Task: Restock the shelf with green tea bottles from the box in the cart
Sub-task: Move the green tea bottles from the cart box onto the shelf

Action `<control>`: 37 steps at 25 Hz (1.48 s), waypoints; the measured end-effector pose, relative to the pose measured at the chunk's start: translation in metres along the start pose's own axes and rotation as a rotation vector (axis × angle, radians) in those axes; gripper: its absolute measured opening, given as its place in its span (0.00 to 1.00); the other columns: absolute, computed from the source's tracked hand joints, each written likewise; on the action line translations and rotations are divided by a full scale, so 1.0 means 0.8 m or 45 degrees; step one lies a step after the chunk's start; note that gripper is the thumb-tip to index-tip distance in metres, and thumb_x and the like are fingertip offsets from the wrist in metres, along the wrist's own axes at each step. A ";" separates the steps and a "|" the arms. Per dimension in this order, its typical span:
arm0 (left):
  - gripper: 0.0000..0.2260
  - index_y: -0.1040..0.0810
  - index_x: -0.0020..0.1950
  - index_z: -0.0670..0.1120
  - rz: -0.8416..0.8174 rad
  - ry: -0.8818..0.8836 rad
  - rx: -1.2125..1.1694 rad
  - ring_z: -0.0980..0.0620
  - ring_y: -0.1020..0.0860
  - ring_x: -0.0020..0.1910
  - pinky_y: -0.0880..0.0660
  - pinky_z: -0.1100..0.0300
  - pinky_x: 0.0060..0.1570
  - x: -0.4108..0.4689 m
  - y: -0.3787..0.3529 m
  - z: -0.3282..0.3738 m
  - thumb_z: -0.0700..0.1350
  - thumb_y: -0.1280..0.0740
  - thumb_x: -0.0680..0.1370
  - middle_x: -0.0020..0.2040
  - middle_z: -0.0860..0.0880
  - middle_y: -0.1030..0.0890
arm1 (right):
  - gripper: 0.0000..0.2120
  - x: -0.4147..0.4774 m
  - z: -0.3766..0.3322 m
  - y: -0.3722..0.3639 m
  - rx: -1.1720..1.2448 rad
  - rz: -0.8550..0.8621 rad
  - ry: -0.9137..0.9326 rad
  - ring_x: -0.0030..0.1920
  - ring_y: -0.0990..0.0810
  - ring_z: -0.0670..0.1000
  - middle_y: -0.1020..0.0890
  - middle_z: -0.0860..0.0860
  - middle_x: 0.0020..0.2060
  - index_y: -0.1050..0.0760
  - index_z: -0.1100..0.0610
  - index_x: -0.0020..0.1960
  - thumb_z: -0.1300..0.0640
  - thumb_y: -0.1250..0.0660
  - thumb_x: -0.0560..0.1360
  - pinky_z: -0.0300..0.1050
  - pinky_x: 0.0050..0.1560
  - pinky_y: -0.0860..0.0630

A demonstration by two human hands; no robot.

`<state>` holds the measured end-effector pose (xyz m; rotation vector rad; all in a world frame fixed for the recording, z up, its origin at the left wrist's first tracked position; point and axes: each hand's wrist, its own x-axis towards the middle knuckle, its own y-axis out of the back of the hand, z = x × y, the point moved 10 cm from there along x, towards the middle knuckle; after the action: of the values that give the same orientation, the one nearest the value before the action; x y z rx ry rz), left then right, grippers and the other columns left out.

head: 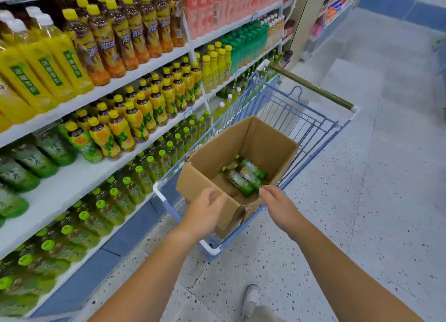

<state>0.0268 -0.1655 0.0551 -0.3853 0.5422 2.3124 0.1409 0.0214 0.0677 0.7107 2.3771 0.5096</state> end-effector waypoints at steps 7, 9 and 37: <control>0.24 0.32 0.76 0.48 0.151 0.198 -0.156 0.53 0.29 0.65 0.32 0.54 0.64 0.060 -0.085 0.039 0.59 0.42 0.84 0.71 0.51 0.27 | 0.23 0.112 0.036 0.088 -0.132 -0.137 -0.015 0.67 0.28 0.52 0.26 0.49 0.68 0.33 0.49 0.74 0.42 0.44 0.82 0.52 0.67 0.31; 0.24 0.33 0.76 0.49 0.164 0.254 -0.167 0.52 0.29 0.66 0.32 0.55 0.63 0.075 -0.088 0.040 0.60 0.43 0.84 0.71 0.51 0.27 | 0.24 0.148 0.034 0.100 -0.187 -0.170 -0.012 0.66 0.28 0.52 0.27 0.50 0.69 0.34 0.51 0.75 0.42 0.44 0.83 0.50 0.65 0.32; 0.18 0.26 0.64 0.44 0.389 0.938 -0.058 0.41 0.20 0.57 0.24 0.51 0.54 0.555 -0.214 -0.272 0.52 0.31 0.79 0.57 0.43 0.18 | 0.23 0.649 0.254 -0.108 -1.315 -0.917 -0.212 0.55 0.25 0.56 0.26 0.60 0.62 0.34 0.60 0.67 0.46 0.37 0.80 0.43 0.44 0.33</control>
<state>-0.1362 0.0988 -0.3659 -1.2743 0.9505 2.4285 -0.1119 0.2998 -0.3529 -0.5195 1.6774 1.1221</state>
